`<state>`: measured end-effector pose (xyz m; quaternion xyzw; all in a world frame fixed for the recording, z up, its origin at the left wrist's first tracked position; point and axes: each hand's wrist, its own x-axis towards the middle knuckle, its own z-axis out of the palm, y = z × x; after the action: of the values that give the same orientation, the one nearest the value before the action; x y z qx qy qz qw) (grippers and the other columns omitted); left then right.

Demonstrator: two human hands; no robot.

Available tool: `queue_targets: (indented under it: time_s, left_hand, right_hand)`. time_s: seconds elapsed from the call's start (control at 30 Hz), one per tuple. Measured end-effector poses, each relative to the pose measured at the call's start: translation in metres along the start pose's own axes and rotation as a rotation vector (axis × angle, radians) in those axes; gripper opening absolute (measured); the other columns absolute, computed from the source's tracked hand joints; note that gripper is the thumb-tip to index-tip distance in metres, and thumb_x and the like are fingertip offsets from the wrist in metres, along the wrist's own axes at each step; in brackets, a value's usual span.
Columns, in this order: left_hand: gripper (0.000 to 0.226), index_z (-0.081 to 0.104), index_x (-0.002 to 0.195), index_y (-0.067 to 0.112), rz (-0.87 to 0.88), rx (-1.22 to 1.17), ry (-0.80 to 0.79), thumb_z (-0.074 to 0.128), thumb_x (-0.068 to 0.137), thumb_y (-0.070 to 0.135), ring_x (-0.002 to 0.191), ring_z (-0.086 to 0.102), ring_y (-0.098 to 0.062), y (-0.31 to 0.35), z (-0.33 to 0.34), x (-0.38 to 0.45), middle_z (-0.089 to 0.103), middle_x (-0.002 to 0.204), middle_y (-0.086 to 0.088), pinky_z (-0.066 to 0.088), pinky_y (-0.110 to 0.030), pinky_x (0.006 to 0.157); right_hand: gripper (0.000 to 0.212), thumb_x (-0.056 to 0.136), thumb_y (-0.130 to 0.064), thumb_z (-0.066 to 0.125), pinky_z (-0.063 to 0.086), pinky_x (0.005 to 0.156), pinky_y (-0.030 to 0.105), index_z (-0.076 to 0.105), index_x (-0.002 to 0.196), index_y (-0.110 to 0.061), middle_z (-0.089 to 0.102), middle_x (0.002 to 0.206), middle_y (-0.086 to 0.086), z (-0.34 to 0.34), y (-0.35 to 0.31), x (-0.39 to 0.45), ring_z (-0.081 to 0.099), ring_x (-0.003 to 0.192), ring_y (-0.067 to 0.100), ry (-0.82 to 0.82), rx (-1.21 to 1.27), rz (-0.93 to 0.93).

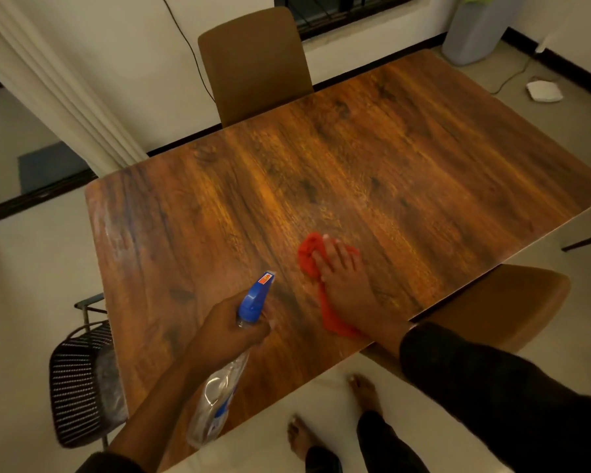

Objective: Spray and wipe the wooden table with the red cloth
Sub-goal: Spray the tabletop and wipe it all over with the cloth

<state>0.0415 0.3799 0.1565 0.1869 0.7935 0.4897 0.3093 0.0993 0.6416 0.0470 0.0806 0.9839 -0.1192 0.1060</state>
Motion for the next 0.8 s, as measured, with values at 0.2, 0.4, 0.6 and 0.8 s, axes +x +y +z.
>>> queue_targets:
  time_s: [0.2, 0.4, 0.6, 0.8]
  left_hand:
    - [0.028, 0.068, 0.091, 0.018, 0.015, -0.036, -0.005, 0.073, 0.068, 0.034, 0.066, 0.071, -0.027, -0.020, -0.022, 0.002, 0.071, 0.075, -0.014, 0.060, -0.031, 0.065]
    - [0.022, 0.064, 0.078, 0.020, 0.052, 0.010, 0.017, 0.071, 0.067, 0.037, 0.058, 0.063, -0.005, -0.013, -0.027, 0.027, 0.066, 0.064, 0.001, 0.050, -0.018, 0.058]
    - [0.011, 0.065, 0.080, 0.020, 0.102, -0.053, -0.069, 0.075, 0.079, 0.024, 0.058, 0.068, -0.008, 0.004, -0.016, 0.062, 0.071, 0.067, -0.002, 0.052, -0.017, 0.058]
    - [0.012, 0.065, 0.082, 0.028, 0.156, -0.077, -0.082, 0.076, 0.085, 0.023, 0.063, 0.071, -0.014, 0.000, -0.004, 0.077, 0.071, 0.072, -0.004, 0.054, -0.019, 0.062]
  right_hand:
    - [0.062, 0.108, -0.031, 0.031, 0.008, 0.128, 0.062, 0.013, 0.167, -0.024, -0.013, 0.174, 0.006, -0.016, 0.030, 0.048, -0.005, 0.161, 0.035, 0.128, 0.139, 0.340]
    - [0.060, 0.104, -0.041, 0.031, 0.019, 0.125, 0.065, 0.028, 0.162, -0.025, 0.022, 0.172, 0.010, 0.041, -0.120, 0.030, 0.014, 0.160, 0.036, 0.089, 0.119, -0.133]
    - [0.055, 0.109, -0.038, 0.038, 0.019, 0.126, 0.056, 0.028, 0.163, -0.028, 0.022, 0.171, 0.008, 0.002, -0.027, 0.062, 0.021, 0.158, 0.030, 0.124, -0.073, -0.217]
    - [0.054, 0.112, -0.022, 0.036, 0.018, 0.125, 0.059, 0.027, 0.164, -0.014, 0.015, 0.170, 0.025, -0.064, 0.156, 0.107, 0.017, 0.157, 0.043, 0.245, 0.025, 0.412]
